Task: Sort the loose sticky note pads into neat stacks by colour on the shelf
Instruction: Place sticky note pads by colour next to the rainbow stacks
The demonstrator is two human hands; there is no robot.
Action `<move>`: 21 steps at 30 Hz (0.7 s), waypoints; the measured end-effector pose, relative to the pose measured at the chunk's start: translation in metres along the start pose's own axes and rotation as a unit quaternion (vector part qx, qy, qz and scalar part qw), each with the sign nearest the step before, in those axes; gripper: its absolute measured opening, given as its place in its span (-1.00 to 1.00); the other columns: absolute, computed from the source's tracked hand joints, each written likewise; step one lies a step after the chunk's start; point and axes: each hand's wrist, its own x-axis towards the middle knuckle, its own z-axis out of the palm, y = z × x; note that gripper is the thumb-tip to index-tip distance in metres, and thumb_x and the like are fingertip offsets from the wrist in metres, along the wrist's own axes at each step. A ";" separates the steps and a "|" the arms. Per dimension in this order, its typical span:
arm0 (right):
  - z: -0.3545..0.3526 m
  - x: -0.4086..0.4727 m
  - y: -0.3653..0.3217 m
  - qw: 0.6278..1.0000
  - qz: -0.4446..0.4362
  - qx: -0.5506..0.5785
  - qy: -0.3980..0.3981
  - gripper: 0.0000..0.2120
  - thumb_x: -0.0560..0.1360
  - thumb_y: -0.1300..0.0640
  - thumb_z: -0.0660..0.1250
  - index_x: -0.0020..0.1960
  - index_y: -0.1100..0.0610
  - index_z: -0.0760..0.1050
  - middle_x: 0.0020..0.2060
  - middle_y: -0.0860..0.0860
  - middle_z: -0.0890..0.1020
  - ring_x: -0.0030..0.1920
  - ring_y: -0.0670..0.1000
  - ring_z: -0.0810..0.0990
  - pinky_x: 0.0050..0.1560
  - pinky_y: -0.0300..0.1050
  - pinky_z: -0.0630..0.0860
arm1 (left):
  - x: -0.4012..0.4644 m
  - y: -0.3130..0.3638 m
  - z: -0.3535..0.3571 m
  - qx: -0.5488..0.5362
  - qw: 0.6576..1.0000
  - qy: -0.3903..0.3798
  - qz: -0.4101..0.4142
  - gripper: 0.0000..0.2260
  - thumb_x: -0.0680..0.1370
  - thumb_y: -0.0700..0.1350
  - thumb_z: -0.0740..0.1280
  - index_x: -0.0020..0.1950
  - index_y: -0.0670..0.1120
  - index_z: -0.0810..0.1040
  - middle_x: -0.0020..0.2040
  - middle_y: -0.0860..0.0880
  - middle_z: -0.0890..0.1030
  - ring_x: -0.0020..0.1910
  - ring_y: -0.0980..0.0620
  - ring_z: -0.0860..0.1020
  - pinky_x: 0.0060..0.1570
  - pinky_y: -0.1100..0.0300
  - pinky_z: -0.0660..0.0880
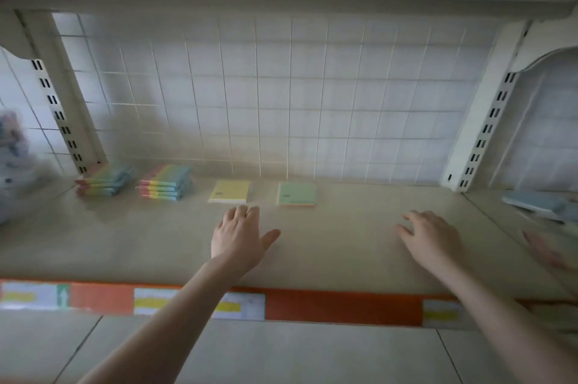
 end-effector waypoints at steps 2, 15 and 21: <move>-0.006 -0.013 0.014 1.000 0.016 -0.006 0.007 -0.64 0.57 -0.05 0.16 0.28 0.08 0.45 0.15 0.10 0.54 0.16 0.13 0.50 0.09 -0.06 0.41 | -0.007 0.013 0.004 -0.018 1.000 -0.008 0.010 -0.46 0.55 0.23 0.17 0.43 -0.04 0.27 0.41 -0.03 0.32 0.43 -0.05 0.20 0.32 0.08 0.23; -0.040 -0.031 0.174 0.997 0.050 -0.007 0.063 -0.70 0.58 -0.08 0.13 0.05 0.11 0.51 -0.01 0.08 0.57 -0.03 0.11 0.53 -0.16 -0.10 0.36 | -0.028 0.167 0.025 -0.023 0.997 -0.011 0.071 -0.46 0.56 0.23 0.14 0.42 -0.07 0.29 0.41 -0.05 0.32 0.43 -0.06 0.21 0.33 0.07 0.23; -0.055 -0.013 0.296 0.996 0.039 0.008 0.082 -0.71 0.56 -0.02 0.21 0.15 0.13 0.51 0.06 0.12 0.59 0.06 0.15 0.55 -0.06 -0.06 0.43 | -0.035 0.294 0.059 -0.042 0.997 -0.010 0.069 -0.46 0.57 0.23 0.13 0.43 -0.07 0.28 0.41 -0.06 0.32 0.43 -0.06 0.22 0.33 0.07 0.23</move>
